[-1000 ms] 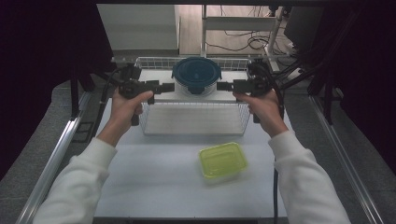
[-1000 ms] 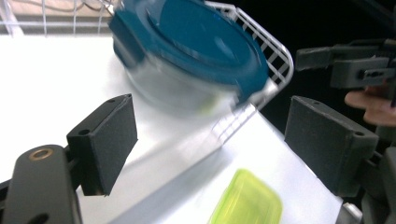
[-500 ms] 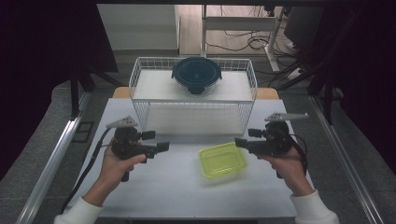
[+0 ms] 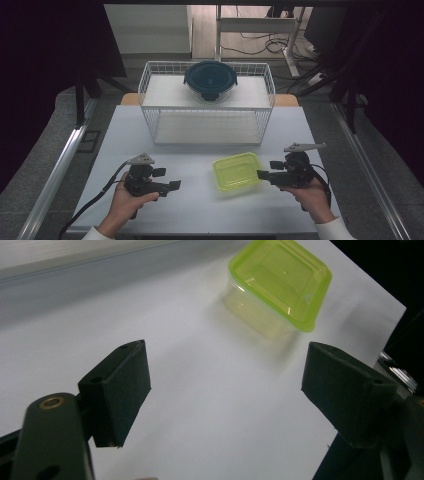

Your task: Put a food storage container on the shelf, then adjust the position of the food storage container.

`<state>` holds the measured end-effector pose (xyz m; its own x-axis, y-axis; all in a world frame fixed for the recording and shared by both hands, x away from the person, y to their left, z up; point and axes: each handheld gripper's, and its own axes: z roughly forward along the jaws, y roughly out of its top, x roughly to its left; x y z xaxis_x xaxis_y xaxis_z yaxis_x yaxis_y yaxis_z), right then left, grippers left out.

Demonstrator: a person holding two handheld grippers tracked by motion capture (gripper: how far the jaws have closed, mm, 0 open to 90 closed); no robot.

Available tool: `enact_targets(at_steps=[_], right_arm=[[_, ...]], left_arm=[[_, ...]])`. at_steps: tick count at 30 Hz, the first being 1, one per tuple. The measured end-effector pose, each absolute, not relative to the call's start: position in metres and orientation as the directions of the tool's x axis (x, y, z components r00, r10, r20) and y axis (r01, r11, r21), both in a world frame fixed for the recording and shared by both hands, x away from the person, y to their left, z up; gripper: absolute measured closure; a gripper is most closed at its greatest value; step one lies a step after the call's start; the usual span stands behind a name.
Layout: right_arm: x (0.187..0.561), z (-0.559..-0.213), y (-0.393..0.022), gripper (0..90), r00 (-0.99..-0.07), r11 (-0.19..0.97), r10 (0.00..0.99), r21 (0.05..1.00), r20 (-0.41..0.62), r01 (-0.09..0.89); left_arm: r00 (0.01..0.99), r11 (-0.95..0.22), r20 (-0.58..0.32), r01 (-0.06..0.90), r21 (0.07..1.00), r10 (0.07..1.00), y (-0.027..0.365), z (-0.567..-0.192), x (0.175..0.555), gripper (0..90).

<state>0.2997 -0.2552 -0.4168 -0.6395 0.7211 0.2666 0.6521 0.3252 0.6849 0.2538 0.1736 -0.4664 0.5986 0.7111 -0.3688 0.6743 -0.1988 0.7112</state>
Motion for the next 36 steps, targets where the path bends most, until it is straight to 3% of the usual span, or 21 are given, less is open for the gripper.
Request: enact_targets(at_steps=[7,14,19,30,36], right_arm=[[0.302,-0.421,-0.255,31.5,-0.635,0.327,0.725,0.678,0.267,0.658],[0.305,-0.423,-0.259,39.4,-0.621,0.340,0.747,0.667,0.237,0.663],[0.311,-0.427,-0.265,51.7,-0.604,0.341,0.758,0.641,0.244,0.687],[0.345,-0.443,-0.268,85.5,-0.543,0.351,0.811,0.561,0.218,0.749],[0.361,-0.459,-0.264,88.7,-0.528,0.385,0.832,0.504,0.174,0.773]], left_arm=[[0.582,-0.192,-0.350,0.672,0.715,0.734,0.174,-0.468,0.253,18.9],[0.583,-0.204,-0.343,0.675,0.709,0.737,0.173,-0.470,0.253,18.6],[0.585,-0.237,-0.308,0.673,0.701,0.750,0.171,-0.474,0.253,18.5],[0.580,-0.237,-0.326,0.690,0.684,0.747,0.173,-0.482,0.256,18.7],[0.568,-0.232,-0.324,0.696,0.680,0.756,0.174,-0.484,0.255,18.8]])
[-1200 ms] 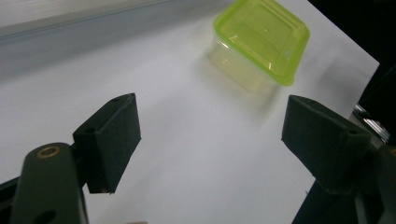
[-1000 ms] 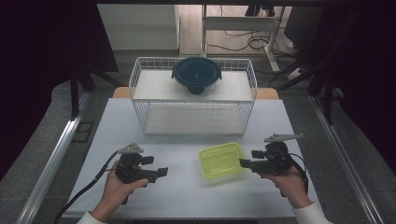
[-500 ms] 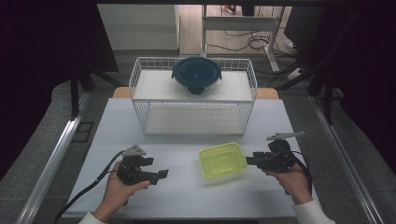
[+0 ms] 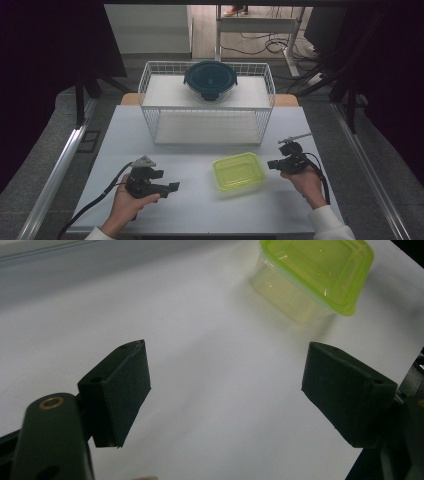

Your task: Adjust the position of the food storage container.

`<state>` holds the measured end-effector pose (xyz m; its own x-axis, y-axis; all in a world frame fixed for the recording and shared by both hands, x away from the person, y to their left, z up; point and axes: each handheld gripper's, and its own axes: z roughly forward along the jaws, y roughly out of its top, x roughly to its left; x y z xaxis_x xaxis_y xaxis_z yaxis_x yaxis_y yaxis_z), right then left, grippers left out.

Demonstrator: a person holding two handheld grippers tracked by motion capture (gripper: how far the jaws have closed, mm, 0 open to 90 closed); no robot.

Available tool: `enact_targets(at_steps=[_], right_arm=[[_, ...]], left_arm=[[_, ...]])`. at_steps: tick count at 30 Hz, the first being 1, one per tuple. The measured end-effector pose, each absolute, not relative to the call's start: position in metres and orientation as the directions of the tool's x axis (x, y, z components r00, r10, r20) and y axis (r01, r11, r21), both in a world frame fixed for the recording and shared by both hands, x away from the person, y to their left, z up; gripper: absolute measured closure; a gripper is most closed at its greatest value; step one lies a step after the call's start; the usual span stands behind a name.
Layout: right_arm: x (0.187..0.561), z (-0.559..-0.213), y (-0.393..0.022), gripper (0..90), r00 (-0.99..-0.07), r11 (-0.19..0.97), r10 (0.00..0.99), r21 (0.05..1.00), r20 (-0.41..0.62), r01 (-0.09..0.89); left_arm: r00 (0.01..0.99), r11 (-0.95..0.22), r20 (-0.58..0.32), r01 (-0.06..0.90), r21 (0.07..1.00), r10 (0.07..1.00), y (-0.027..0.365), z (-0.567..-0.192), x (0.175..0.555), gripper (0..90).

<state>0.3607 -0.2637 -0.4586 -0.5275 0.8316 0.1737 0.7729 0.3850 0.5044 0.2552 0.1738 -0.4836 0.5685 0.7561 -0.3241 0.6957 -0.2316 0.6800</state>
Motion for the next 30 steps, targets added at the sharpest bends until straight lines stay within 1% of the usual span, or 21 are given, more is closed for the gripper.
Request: enact_targets(at_steps=[3,7,12,14,17,21,30], right_arm=[[0.371,-0.469,-0.259,88.8,-0.517,0.395,0.842,0.476,0.153,0.786],[0.377,-0.480,-0.251,88.8,-0.530,0.425,0.837,0.448,0.137,0.787],[0.372,-0.479,-0.242,88.8,-0.562,0.459,0.818,0.448,0.124,0.767],[0.370,-0.478,-0.241,88.8,-0.571,0.461,0.808,0.449,0.144,0.766],[0.368,-0.478,-0.238,88.8,-0.575,0.465,0.805,0.448,0.144,0.763],[0.363,-0.479,-0.233,88.8,-0.592,0.486,0.795,0.441,0.136,0.754],[0.342,-0.482,-0.212,88.8,-0.646,0.546,0.755,0.436,0.115,0.715]], left_arm=[[0.563,-0.234,-0.320,0.700,0.674,0.762,0.173,-0.486,0.256,18.9],[0.553,-0.228,-0.322,0.706,0.670,0.768,0.174,-0.488,0.256,19.0],[0.550,-0.224,-0.318,0.705,0.673,0.773,0.176,-0.487,0.255,19.0],[0.551,-0.222,-0.323,0.705,0.673,0.769,0.175,-0.487,0.254,18.9],[0.555,-0.224,-0.332,0.708,0.669,0.763,0.174,-0.487,0.255,19.0],[0.554,-0.231,-0.318,0.705,0.670,0.769,0.175,-0.488,0.255,19.0],[0.552,-0.234,-0.315,0.707,0.667,0.772,0.176,-0.488,0.256,19.4]])
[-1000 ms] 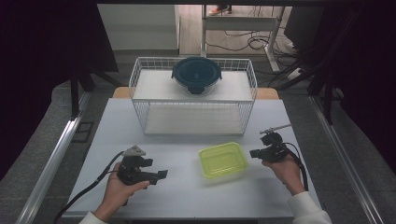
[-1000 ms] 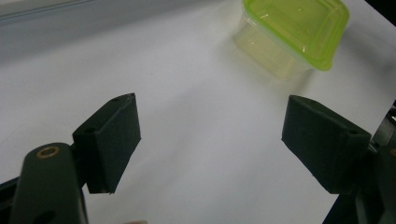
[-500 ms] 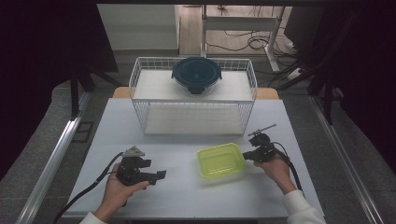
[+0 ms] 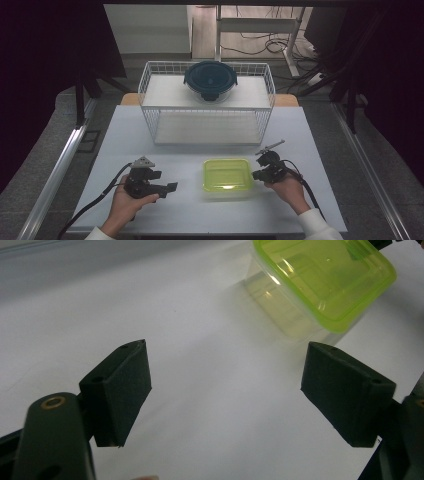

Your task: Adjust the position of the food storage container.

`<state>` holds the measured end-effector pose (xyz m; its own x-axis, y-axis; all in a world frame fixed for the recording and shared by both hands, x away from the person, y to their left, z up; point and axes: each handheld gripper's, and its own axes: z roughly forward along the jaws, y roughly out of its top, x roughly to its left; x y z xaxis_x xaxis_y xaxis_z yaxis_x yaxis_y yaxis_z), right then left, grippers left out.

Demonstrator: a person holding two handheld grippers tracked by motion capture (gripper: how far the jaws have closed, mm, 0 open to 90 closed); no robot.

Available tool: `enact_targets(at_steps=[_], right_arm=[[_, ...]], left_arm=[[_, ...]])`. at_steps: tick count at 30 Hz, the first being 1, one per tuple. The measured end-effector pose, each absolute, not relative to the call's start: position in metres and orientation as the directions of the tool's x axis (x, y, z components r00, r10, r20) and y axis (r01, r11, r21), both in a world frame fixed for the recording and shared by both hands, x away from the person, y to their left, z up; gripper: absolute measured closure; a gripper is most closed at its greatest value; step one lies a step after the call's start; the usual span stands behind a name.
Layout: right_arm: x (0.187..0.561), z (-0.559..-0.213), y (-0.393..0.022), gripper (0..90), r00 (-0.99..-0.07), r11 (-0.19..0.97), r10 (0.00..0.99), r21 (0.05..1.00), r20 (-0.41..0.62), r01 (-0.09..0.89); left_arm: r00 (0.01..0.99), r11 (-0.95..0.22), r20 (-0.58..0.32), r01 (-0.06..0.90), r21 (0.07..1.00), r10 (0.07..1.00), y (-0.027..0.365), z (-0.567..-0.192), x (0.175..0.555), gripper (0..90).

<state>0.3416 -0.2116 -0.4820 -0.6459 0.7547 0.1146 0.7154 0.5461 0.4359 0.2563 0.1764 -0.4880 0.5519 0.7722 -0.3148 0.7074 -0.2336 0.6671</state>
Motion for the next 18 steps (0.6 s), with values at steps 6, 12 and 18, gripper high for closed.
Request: enact_targets(at_steps=[6,12,18], right_arm=[[0.337,-0.484,-0.197,88.8,-0.674,0.570,0.728,0.435,0.125,0.697],[0.332,-0.486,-0.183,88.6,-0.697,0.595,0.708,0.434,0.116,0.676],[0.336,-0.488,-0.180,88.6,-0.693,0.589,0.714,0.447,0.101,0.673]], left_arm=[[0.553,-0.237,-0.315,0.709,0.664,0.771,0.176,-0.489,0.256,19.4],[0.554,-0.244,-0.308,0.709,0.662,0.774,0.176,-0.490,0.258,19.4],[0.553,-0.246,-0.309,0.711,0.658,0.774,0.175,-0.491,0.257,19.5]])
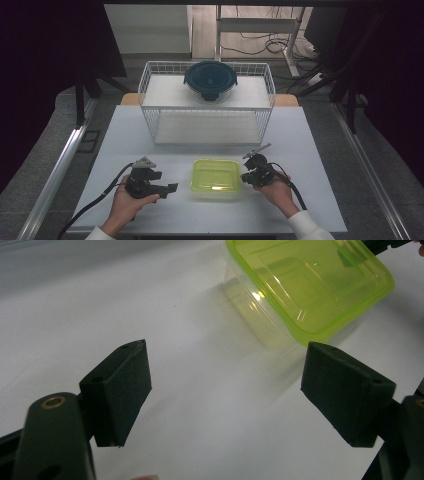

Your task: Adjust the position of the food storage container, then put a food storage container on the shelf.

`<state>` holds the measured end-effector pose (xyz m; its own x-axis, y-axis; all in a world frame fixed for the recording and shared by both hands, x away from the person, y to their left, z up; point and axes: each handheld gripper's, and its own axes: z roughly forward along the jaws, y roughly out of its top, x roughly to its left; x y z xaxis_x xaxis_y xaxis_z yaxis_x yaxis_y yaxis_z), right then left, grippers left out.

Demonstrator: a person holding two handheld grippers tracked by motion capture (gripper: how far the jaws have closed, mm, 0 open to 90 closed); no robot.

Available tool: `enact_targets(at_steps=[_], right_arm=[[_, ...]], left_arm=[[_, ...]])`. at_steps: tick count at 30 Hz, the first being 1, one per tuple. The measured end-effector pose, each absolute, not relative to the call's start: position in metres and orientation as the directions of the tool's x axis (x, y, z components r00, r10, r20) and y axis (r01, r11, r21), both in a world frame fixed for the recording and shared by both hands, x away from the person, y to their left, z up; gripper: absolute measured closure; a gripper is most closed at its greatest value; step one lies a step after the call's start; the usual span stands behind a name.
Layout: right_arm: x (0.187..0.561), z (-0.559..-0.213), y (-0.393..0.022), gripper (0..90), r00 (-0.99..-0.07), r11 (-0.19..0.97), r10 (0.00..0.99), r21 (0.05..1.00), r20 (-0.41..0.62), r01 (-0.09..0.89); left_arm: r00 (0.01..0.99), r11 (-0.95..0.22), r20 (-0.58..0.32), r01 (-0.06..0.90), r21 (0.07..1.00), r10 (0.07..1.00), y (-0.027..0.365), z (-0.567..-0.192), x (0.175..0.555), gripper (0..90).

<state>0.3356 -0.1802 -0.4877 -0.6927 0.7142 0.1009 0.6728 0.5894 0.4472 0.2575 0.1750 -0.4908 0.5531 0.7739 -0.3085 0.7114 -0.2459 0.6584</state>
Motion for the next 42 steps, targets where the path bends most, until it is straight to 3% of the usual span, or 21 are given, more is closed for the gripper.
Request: enact_targets(at_steps=[9,20,22,25,29,42], right_arm=[[0.340,-0.487,-0.181,88.6,-0.683,0.572,0.723,0.463,0.105,0.677],[0.322,-0.467,-0.225,87.1,-0.609,0.395,0.771,0.608,0.188,0.688],[0.321,-0.467,-0.229,79.7,-0.609,0.367,0.761,0.625,0.223,0.689],[0.322,-0.469,-0.233,48.4,-0.586,0.290,0.748,0.641,0.311,0.710],[0.325,-0.468,-0.238,30.4,-0.547,0.186,0.740,0.662,0.391,0.726],[0.317,-0.467,-0.241,24.8,-0.562,0.217,0.744,0.665,0.361,0.715]], left_arm=[[0.550,-0.247,-0.304,0.712,0.657,0.778,0.175,-0.491,0.257,19.4],[0.547,-0.241,-0.303,0.710,0.662,0.780,0.176,-0.490,0.257,19.4],[0.546,-0.240,-0.301,0.709,0.663,0.782,0.176,-0.490,0.257,19.4],[0.542,-0.218,-0.325,0.712,0.668,0.775,0.177,-0.489,0.257,19.4],[0.539,-0.189,-0.343,0.704,0.685,0.769,0.178,-0.486,0.257,19.6],[0.541,-0.160,-0.360,0.693,0.703,0.760,0.180,-0.484,0.259,21.6]])
